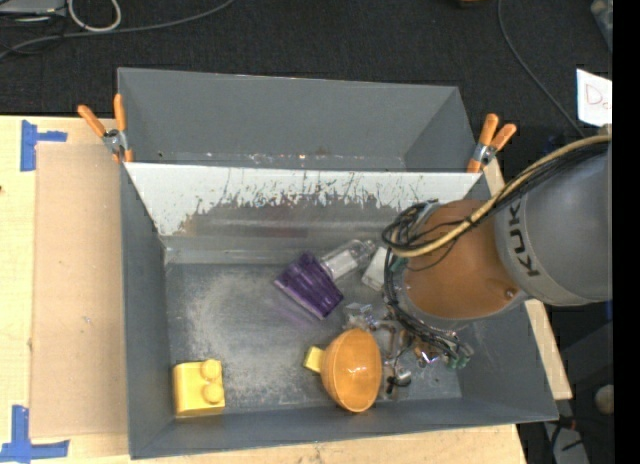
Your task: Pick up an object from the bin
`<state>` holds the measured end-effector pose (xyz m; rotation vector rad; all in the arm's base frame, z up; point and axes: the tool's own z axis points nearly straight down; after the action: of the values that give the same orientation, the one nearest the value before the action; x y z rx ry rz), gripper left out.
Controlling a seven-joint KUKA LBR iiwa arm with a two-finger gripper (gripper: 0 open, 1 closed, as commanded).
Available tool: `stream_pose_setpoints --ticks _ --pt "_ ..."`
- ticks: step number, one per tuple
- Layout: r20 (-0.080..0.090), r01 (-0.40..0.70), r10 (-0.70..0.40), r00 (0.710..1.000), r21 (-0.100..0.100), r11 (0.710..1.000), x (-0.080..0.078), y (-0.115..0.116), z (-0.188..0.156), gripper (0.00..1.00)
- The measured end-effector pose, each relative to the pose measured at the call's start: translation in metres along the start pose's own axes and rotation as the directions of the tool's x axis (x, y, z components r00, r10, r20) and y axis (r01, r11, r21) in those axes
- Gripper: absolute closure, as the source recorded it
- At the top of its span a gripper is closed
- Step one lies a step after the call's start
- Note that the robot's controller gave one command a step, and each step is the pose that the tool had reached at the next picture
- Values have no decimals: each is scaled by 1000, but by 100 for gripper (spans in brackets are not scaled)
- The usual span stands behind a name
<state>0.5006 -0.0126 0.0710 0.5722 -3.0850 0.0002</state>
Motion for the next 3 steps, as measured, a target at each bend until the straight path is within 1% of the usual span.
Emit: stream_pose_setpoints --ticks 1,2,3 --pt "4 9 -9 1000 -2 1000 -26 -17 -14 0" --pt "1 171 -171 985 -3 985 -27 -30 -6 0" --pt "3 247 -247 969 4 969 -6 6 -2 0"
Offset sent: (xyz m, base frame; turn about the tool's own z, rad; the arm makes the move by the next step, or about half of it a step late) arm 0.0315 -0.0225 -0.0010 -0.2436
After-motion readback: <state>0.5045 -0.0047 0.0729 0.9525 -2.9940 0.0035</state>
